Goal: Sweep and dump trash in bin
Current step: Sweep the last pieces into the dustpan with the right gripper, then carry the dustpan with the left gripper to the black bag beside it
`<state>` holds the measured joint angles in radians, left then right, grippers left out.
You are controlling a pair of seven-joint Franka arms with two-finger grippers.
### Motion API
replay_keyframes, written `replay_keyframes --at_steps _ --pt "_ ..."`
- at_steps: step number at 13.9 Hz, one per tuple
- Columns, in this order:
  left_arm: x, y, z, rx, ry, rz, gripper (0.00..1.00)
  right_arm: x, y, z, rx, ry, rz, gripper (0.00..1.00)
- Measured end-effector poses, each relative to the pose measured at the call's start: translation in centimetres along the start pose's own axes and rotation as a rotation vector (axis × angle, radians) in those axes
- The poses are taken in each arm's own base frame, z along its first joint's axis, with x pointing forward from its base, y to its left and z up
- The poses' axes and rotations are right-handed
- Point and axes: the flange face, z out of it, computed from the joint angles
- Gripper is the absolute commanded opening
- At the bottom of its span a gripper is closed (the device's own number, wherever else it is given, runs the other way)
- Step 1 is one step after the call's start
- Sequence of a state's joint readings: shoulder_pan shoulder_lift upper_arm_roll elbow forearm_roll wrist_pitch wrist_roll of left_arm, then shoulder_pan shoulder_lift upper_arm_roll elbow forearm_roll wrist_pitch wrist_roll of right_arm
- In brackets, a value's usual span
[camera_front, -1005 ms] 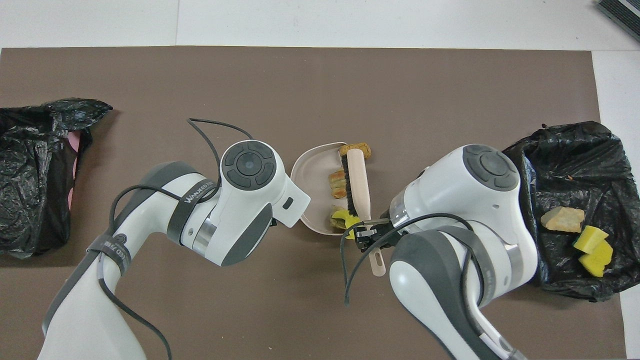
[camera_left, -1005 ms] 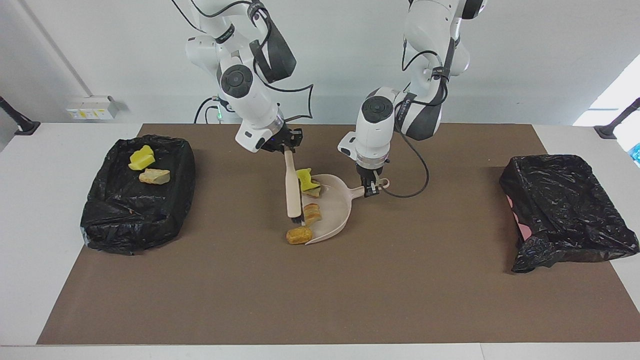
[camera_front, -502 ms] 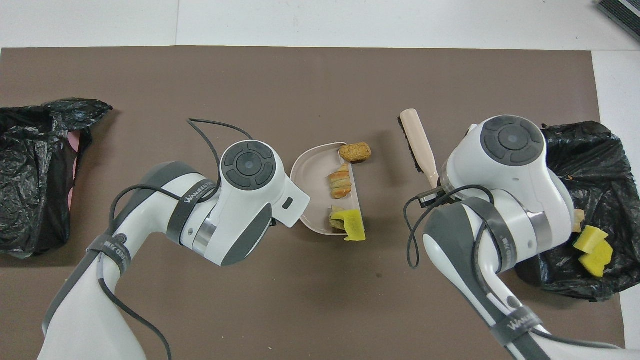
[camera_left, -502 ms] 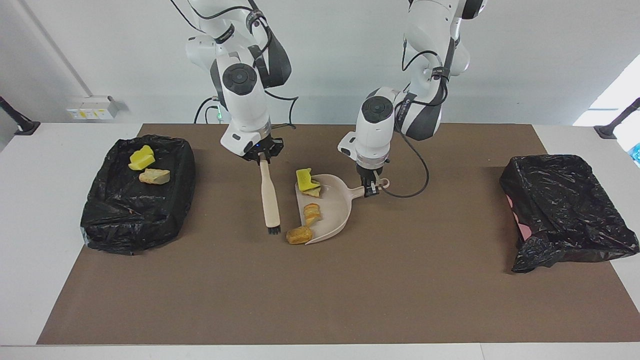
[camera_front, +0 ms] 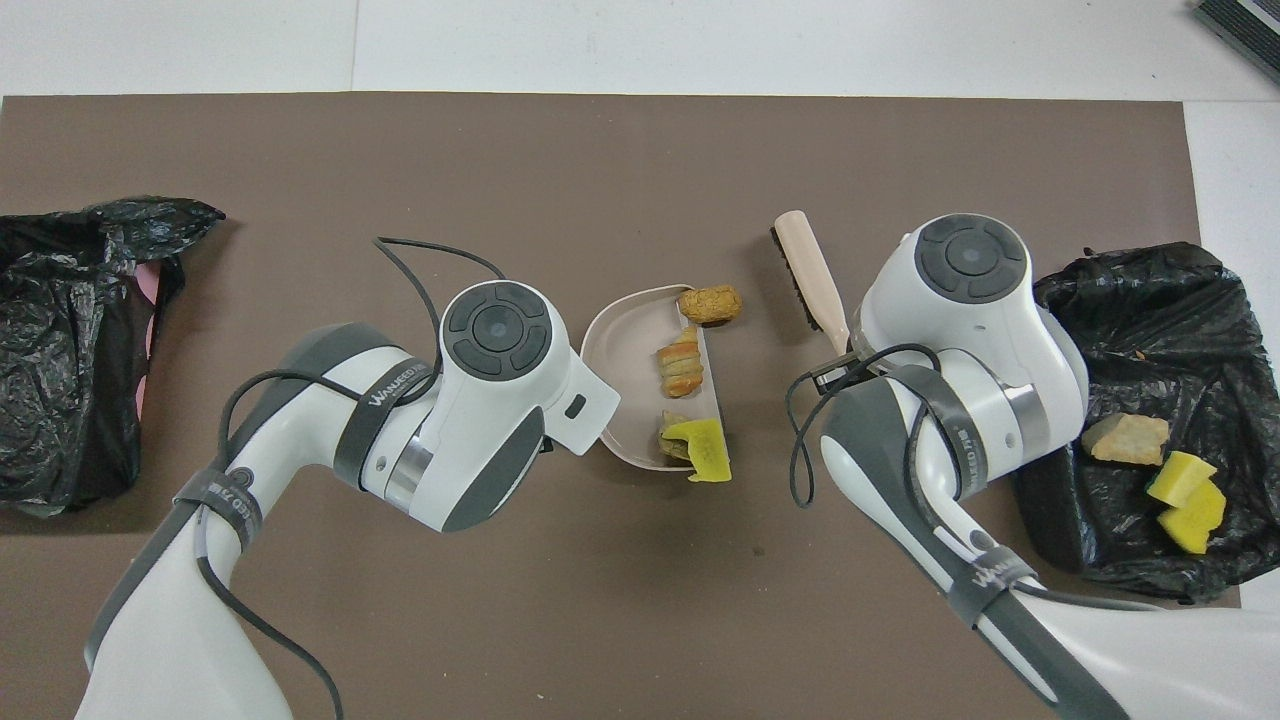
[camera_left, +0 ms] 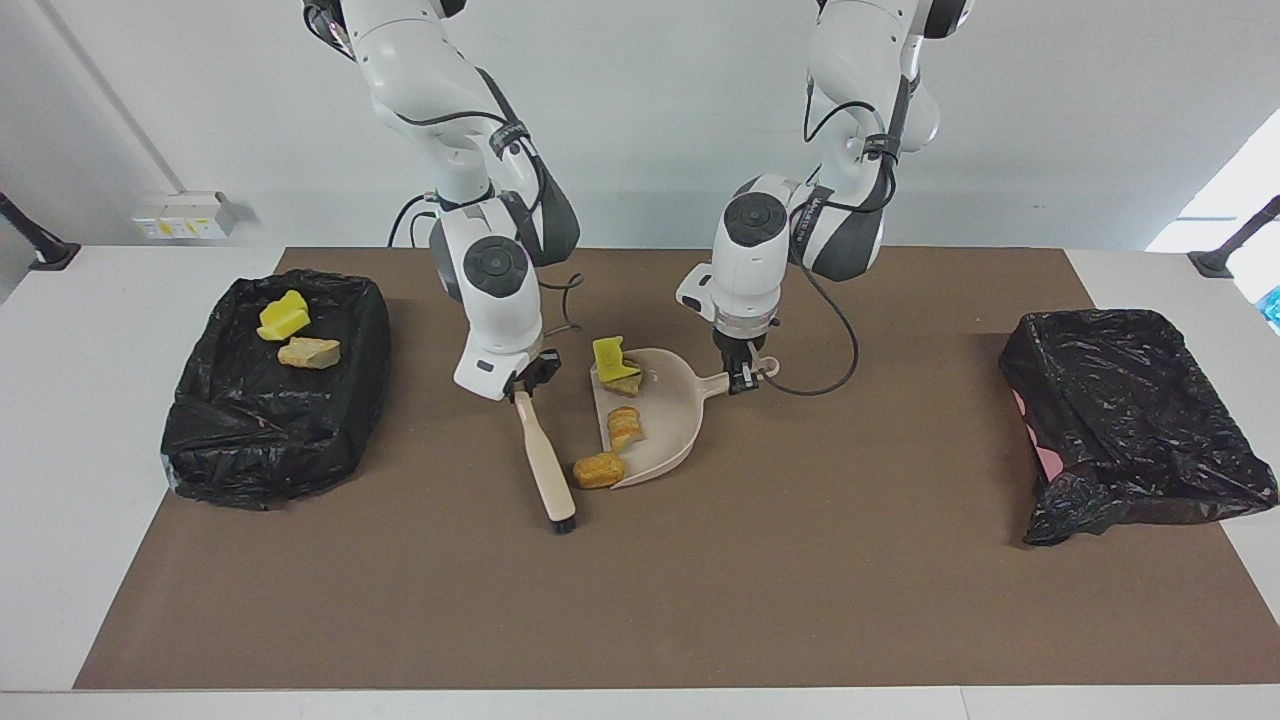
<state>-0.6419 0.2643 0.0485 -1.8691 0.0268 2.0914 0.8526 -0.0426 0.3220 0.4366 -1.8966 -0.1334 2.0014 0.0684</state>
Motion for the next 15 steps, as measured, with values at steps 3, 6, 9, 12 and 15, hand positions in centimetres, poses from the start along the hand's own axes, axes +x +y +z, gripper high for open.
replay_keyframes --at_steps 3,6,9,12,15 --pt "0.0 0.0 0.0 0.000 0.000 -0.005 0.00 -0.9 -2.9 -0.5 0.077 -0.053 0.022 0.00" --pt "0.0 0.0 0.1 0.000 0.000 -0.011 0.00 -2.0 -5.5 -0.9 0.144 -0.080 0.122 0.00" --pt "-0.7 -0.6 0.8 0.032 0.028 -0.026 0.00 -2.8 -5.1 -3.3 0.130 -0.069 0.283 0.00" --pt "-1.6 -1.3 1.2 0.046 0.048 -0.050 0.00 -6.1 -2.4 -7.1 0.070 -0.115 0.335 0.00" --pt "-2.9 -2.5 1.2 0.031 0.089 -0.102 0.00 -8.9 -5.2 -6.8 0.015 -0.134 0.299 0.00"
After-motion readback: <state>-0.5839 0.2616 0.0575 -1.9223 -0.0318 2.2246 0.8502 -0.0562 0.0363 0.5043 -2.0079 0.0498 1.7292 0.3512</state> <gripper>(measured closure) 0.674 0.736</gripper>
